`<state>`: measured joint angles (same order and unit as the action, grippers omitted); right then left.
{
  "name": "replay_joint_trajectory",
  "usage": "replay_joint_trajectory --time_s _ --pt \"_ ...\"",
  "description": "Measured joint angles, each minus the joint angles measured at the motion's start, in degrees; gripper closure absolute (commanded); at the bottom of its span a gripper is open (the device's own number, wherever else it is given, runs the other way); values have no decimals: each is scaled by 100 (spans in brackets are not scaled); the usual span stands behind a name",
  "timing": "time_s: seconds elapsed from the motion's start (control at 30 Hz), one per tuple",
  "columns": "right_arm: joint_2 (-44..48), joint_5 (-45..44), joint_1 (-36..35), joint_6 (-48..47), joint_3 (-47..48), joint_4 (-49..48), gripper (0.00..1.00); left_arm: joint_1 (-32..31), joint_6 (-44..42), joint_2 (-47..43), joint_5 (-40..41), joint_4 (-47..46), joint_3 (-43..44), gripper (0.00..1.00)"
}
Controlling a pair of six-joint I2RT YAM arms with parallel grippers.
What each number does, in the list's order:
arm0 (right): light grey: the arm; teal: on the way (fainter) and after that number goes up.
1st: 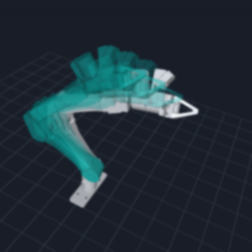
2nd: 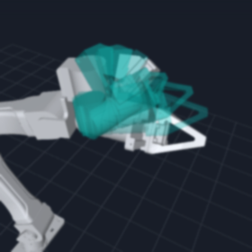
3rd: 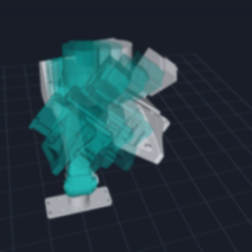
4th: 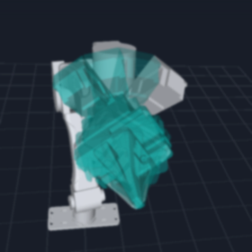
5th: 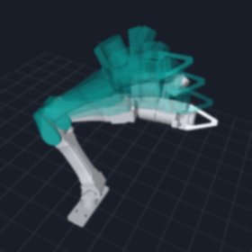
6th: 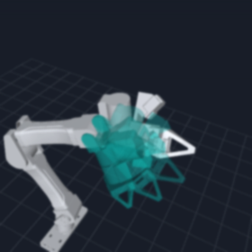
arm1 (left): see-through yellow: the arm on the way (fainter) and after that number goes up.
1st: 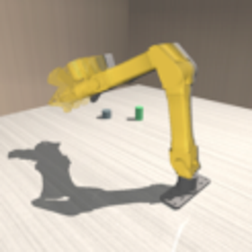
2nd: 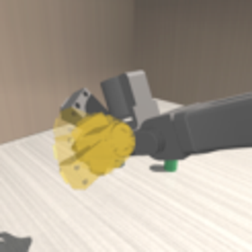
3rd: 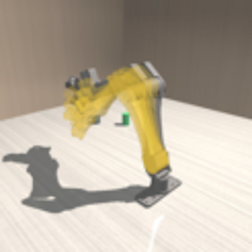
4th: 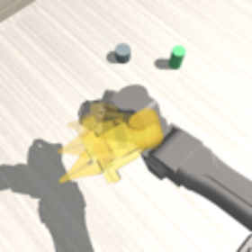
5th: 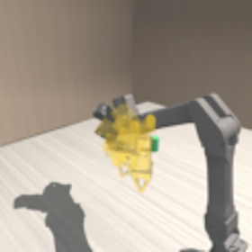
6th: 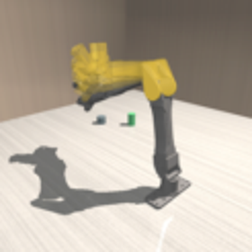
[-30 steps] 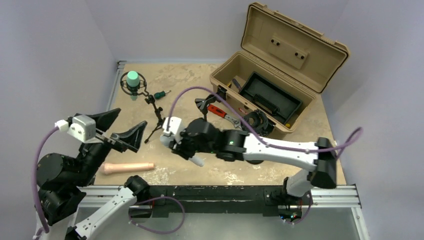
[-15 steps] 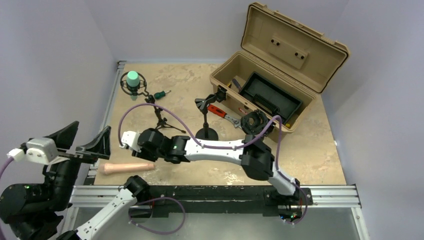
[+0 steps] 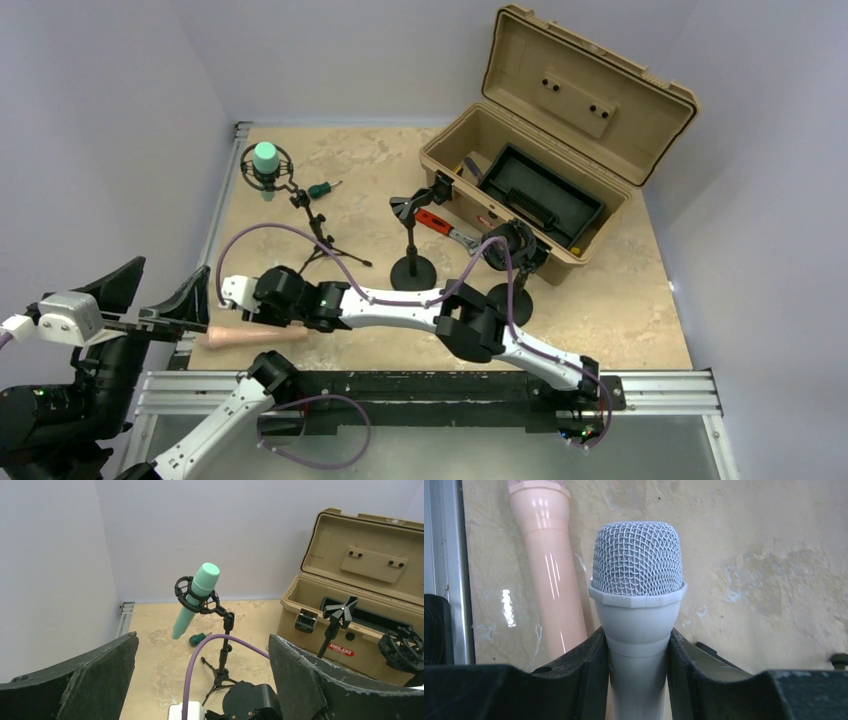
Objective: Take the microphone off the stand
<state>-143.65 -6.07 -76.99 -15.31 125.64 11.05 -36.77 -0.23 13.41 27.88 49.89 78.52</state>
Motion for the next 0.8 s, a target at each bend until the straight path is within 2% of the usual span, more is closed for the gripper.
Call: replay_joint_trajectory --time_s 0.33,0.8 --pt "-852 321 74 15 625 -734 85 0 155 0 -72 256 2 2" --pt "-1064 883 282 284 754 -1071 49 0 299 0 -216 254 -83 2"
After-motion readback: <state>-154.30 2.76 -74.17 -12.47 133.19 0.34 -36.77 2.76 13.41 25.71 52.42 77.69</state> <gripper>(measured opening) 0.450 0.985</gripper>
